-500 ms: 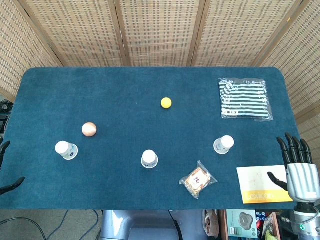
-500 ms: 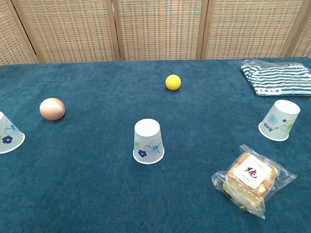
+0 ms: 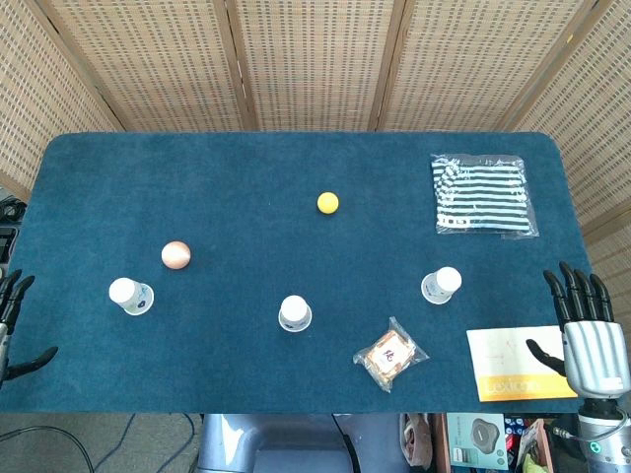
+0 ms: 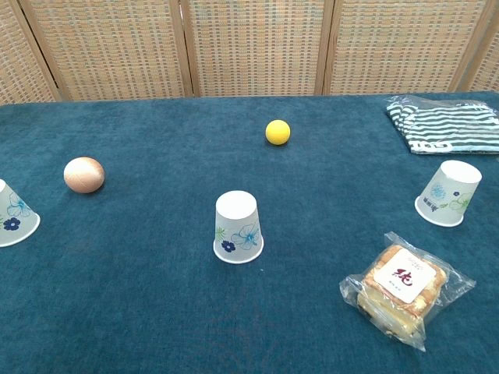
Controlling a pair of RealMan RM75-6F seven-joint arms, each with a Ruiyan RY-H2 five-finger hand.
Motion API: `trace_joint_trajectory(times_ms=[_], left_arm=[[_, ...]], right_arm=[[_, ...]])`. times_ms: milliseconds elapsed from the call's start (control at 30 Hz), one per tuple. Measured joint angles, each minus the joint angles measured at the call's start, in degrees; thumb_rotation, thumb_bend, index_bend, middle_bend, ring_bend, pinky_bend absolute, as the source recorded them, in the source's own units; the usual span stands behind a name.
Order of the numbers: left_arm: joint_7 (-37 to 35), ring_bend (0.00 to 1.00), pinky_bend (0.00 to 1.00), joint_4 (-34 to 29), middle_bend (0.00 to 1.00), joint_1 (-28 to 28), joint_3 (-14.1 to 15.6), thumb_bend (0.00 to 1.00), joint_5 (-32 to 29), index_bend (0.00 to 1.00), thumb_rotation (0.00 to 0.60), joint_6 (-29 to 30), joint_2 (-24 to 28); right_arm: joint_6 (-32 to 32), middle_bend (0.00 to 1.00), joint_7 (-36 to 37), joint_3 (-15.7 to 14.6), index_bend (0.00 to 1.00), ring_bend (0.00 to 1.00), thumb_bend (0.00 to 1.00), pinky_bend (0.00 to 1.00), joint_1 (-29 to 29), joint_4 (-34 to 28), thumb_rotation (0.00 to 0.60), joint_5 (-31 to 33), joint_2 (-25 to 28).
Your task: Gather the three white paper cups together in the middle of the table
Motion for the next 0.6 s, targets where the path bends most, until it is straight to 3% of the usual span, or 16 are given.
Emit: trace_joint_trajectory(times_ms=[167, 333, 600], left_arm=[[-0.78, 0.0, 0.15, 2.2, 0.0, -5.1, -0.96, 0.18, -0.99, 0.0, 0.6, -9.19, -1.06], [-0.25, 0.1, 0.26, 7.17, 0.12, -11.17, -2.75, 0.18, -4.44, 0.01, 0.6, -19.28, -5.19], [-0.1, 0.19, 0.33, 17.27, 0.22, -16.71, -4.7, 0.18, -7.78, 0.15, 0.6, -25.94, -13.27]], right_arm=[[-0.66, 0.0, -0.1, 0.23, 0.0, 0.0, 0.0, 0.0, 0.21, 0.14, 0.6, 0.81, -0.11], [-1.9, 0.0, 0.0, 0.34, 0.0, 0.0, 0.0, 0.0, 0.55, 0.5, 0.6, 1.75, -0.17], [-2.93, 0.0, 1.24, 0.72, 0.0, 0.0, 0.0, 0.0, 0.79, 0.81, 0.6, 3.19, 0.1]])
